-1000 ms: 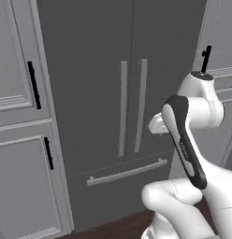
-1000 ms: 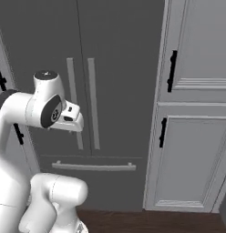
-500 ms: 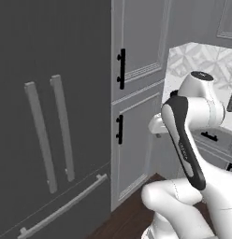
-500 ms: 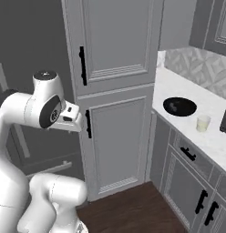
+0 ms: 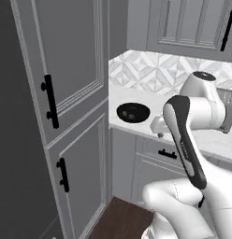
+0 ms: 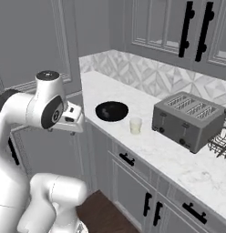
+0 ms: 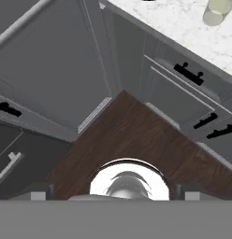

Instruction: Grab a lemon wedge from the fridge and one ice cube from the ice bowl, and put them in the glass of lemonade.

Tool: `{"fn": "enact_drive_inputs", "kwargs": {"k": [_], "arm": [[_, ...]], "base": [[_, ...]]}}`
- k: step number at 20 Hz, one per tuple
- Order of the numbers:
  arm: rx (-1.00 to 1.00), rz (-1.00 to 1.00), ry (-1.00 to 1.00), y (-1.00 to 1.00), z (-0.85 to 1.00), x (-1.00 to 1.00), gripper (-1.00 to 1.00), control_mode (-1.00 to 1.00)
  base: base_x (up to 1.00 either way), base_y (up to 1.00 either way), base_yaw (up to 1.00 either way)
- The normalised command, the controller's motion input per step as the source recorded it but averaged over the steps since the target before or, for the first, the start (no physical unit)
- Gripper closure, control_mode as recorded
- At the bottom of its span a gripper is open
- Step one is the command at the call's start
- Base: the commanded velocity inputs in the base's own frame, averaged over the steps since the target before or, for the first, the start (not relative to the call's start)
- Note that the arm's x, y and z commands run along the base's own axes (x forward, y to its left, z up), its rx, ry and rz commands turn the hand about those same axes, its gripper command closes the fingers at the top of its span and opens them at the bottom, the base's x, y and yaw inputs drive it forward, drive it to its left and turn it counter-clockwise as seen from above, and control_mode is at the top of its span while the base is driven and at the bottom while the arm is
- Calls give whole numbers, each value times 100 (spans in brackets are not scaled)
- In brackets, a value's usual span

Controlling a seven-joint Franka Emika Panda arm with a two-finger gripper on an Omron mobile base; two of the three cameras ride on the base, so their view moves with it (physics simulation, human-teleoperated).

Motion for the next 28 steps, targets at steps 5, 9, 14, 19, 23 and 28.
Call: {"fn": "enact_drive_inputs", "kwargs": {"k": [5, 9, 14, 19, 23, 28], "arm": [[0, 0, 0, 0, 0, 0, -100, 100], [0, 0, 0, 0, 0, 0, -100, 100], [0, 0, 0, 0, 0, 0, -100, 100], [0, 0, 0, 0, 0, 0, -100, 100], [0, 0, 0, 0, 0, 0, -100, 100], [-3, 0, 12, 40, -41, 70, -100, -100]], "base": [[100, 0, -18], [89, -12, -16], [46, -2, -8], [38, 2, 0], [28, 0, 0], [9, 4, 0]]}}
